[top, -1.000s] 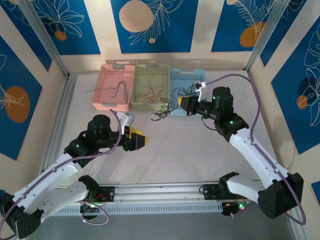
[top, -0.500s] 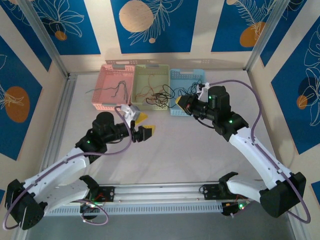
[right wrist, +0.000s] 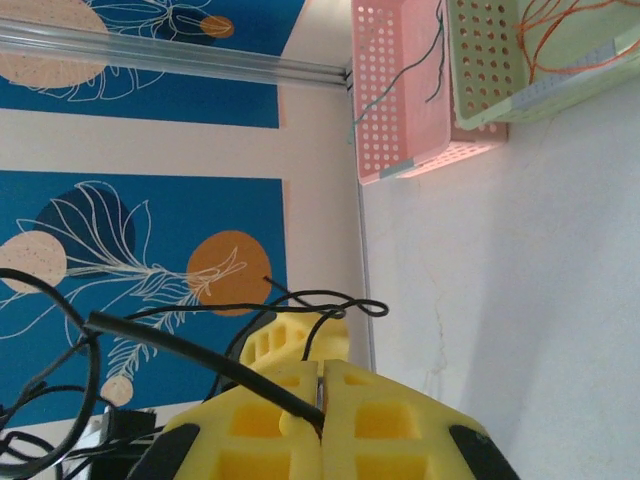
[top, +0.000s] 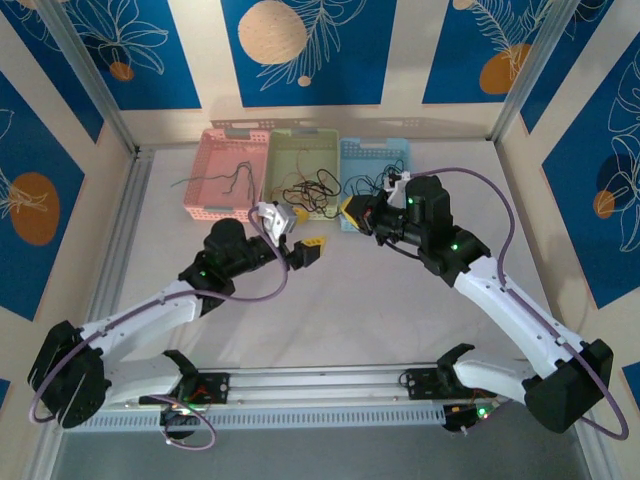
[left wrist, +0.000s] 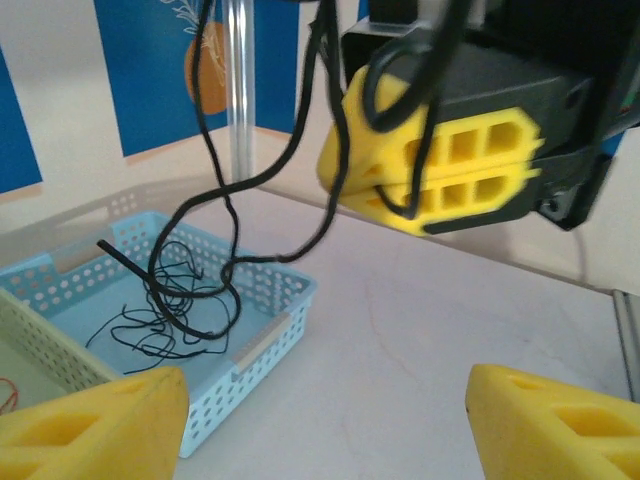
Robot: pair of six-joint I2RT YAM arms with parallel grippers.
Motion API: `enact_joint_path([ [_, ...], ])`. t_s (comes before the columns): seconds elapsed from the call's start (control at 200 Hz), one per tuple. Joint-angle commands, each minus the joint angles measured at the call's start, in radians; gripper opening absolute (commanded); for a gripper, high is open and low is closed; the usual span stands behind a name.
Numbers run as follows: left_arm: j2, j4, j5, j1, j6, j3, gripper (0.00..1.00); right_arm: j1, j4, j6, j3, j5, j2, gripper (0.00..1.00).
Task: Untangle the cables
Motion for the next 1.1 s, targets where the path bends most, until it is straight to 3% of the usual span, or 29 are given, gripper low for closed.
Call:
enact_joint_path([
  [0.0,0.032,0.094,-0.064,-0.009,0.048,0.04,0.73,0.011,0.028,0.028,-0.012,-0.023,0.005,0.0],
  [0.215,0.076,0.194,-0.115,-0.008,0.048,0.058,0.73,0.016,0.018,0.027,-0.025,-0.027,-0.005,0.0],
  [0.405,0.117,0.217,-0.072,-0.009,0.057,0.1,0.69,0.017,0.023,0.032,-0.028,-0.044,-0.003,0.0],
  [0.6,0.129,0.198,-0.062,-0.009,0.063,0.111,0.48,0.017,0.017,0.031,-0.031,-0.047,-0.008,0.0],
  [0.83,0.11,0.162,-0.074,-0.009,0.068,0.1,0.0,0.017,0.013,0.021,-0.026,-0.045,-0.018,0.0],
  [1.095,0.011,0.072,-0.131,-0.008,0.056,0.025,0.0,-0.071,-0.053,-0.048,-0.02,-0.022,-0.062,0.0],
])
